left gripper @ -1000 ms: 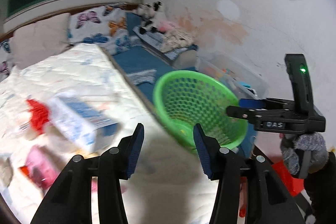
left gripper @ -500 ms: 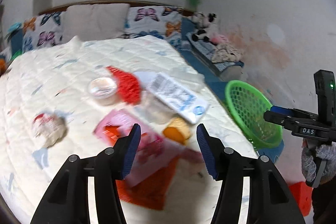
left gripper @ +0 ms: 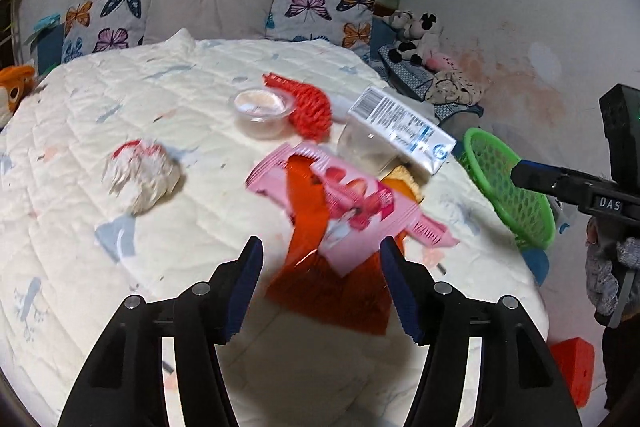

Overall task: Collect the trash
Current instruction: 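Move both open tools back over the remaining trash on the bed, then grasp the red snack wrapper with the left tool while the right tool grasps the pink wrapper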

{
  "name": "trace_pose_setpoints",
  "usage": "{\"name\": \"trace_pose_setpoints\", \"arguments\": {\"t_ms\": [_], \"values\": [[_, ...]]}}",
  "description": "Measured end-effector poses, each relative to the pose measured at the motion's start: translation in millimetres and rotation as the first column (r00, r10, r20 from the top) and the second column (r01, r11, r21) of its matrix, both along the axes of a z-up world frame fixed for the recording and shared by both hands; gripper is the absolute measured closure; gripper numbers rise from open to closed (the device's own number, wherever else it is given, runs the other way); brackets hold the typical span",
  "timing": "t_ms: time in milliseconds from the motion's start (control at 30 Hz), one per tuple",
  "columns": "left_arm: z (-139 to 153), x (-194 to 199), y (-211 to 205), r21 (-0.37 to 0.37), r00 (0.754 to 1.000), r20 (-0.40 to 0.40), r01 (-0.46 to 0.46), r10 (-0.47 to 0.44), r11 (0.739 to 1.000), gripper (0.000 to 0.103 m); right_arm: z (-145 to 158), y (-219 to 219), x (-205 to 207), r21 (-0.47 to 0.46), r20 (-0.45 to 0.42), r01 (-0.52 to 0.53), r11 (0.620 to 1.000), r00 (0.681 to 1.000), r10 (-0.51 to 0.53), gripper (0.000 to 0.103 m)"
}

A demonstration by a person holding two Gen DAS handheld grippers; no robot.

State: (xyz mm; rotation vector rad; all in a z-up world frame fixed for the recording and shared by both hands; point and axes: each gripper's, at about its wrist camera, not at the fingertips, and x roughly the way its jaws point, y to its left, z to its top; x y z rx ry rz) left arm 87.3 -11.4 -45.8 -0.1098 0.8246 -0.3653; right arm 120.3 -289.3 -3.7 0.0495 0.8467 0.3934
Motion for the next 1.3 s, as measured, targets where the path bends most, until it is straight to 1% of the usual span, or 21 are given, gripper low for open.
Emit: {"name": "trace_pose_setpoints", "arguments": {"t_ms": [67,133,300,533,667,967,1033,1200,1300], "values": [[-4,-2,3,-0.002,1.0,-0.009,-0.005,0.005,1.0,0.044,1,12,1,0.009,-0.002,-0.03,1.0,1.0,0.03,0.033],[-7,-5,6,-0.002,1.0,-0.016,-0.01,0.01,1.0,0.044,0,27,4,0.019,-0.006,-0.069,0.997,0.998,0.069,0.039],[-11,-9,15,-0.007,1.0,-0.026,-0.017,0.017,1.0,0.044,-3,62,14,0.034,-0.019,-0.152,0.988,0.988,0.153,0.049],[-16,-10,18,-0.024,1.0,-0.029,-0.007,0.006,1.0,0.044,-12,103,38,0.019,-0.043,-0.217,0.976,0.975,0.218,0.063],[-20,-9,17,-0.028,0.999,-0.032,0.009,-0.01,1.0,0.051,-22,115,51,0.01,-0.073,-0.232,0.973,0.97,0.232,0.069],[-26,-4,12,-0.051,0.997,-0.039,0.068,-0.07,0.996,0.069,-41,125,66,-0.022,-0.102,-0.232,0.972,0.968,0.229,0.071],[-28,-3,10,-0.049,0.996,-0.044,0.073,-0.075,0.996,0.069,-42,127,67,-0.019,-0.104,-0.236,0.971,0.967,0.233,0.081],[-32,0,6,-0.045,0.995,-0.061,0.081,-0.083,0.996,0.07,-44,129,66,-0.031,-0.098,-0.244,0.969,0.966,0.24,0.088],[-35,0,4,-0.04,0.994,-0.071,0.081,-0.084,0.996,0.07,-40,127,62,-0.036,-0.075,-0.235,0.971,0.97,0.232,0.091]]}}
